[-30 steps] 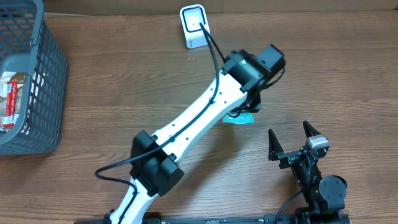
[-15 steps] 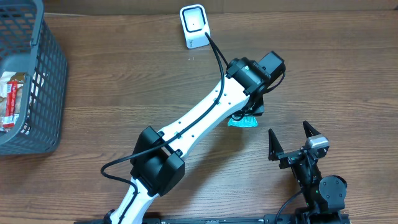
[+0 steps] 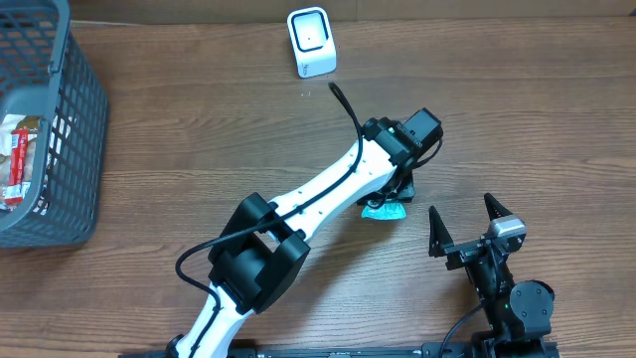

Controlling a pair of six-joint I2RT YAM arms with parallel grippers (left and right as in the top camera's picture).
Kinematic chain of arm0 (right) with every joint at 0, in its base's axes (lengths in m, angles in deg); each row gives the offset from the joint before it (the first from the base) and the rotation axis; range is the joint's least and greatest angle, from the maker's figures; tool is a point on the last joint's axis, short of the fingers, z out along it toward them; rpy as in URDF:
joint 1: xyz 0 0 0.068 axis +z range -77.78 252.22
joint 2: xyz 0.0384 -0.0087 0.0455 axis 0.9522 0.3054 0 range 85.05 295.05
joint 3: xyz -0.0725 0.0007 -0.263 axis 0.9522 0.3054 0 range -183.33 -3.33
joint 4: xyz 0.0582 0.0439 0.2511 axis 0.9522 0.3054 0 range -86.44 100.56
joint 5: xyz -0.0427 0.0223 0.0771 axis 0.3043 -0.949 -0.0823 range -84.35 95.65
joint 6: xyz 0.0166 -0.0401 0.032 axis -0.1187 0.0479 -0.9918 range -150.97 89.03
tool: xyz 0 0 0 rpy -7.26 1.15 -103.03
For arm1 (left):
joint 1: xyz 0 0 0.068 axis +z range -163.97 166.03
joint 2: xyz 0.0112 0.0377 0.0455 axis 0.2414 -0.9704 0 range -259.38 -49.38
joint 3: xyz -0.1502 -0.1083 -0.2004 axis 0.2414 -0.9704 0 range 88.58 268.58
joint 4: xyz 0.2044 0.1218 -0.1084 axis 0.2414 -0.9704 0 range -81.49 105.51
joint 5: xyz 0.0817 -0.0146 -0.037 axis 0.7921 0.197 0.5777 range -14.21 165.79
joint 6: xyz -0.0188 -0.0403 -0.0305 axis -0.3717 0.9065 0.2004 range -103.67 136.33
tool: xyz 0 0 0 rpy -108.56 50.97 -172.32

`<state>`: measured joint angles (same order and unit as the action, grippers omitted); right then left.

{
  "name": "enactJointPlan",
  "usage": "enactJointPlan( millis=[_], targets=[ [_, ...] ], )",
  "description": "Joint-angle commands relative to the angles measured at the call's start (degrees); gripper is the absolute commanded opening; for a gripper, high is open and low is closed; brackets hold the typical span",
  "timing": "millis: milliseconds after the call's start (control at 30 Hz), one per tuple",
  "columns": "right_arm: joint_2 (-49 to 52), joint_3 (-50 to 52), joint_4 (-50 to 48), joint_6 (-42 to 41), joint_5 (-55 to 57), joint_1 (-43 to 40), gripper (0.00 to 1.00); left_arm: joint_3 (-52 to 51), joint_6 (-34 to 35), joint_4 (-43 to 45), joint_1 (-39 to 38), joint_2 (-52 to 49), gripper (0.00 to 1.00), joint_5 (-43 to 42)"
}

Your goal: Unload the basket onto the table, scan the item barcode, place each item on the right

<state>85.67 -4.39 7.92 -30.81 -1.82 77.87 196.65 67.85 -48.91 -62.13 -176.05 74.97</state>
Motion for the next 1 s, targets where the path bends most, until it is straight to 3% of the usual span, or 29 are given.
enactJointPlan(
  millis=[0, 133, 167, 200, 267, 533, 633, 967],
  targets=[
    [-0.46, 0.61, -0.17, -0.17, 0.28, -0.22, 1.0, -0.66, 0.98, 0.46, -0.61, 0.94, 0.31, -0.68],
    [-0.46, 0.61, -0.17, -0.17, 0.28, -0.22, 1.0, -0.66, 0.74, 0.42, -0.61, 0.94, 0.41, -0.81],
    [-0.46, 0.61, -0.2, -0.17, 0.28, -0.22, 1.0, -0.66, 0.61, 0.37, -0.63, 0.94, 0.57, -0.81],
    [-0.46, 0.61, -0.17, -0.17, 0.28, -0.22, 1.0, -0.66, -0.2, 0.42, -0.7, 0.94, 0.66, -1.09],
    [-0.46, 0.61, -0.2, -0.17, 0.28, -0.22, 1.0, -0.66, -1.62, 0.42, -0.72, 0.94, 0.75, -2.01],
    [-0.46, 0.61, -0.17, -0.17, 0.28, -0.22, 1.0, -0.33, -2.34, 0.13, -0.72, 1.01, 0.9, -3.63],
    [-0.46, 0.61, -0.17, -0.17, 0.28, -0.22, 1.0, 1.01, -3.74, -0.5, -0.72, 1.11, 0.99, -3.48],
    [-0.46, 0.61, -0.17, -0.17, 0.28, -0.22, 1.0, 8.2, -4.28, -8.0, -0.72, 1.2, 1.0, 1.2]
  ],
)
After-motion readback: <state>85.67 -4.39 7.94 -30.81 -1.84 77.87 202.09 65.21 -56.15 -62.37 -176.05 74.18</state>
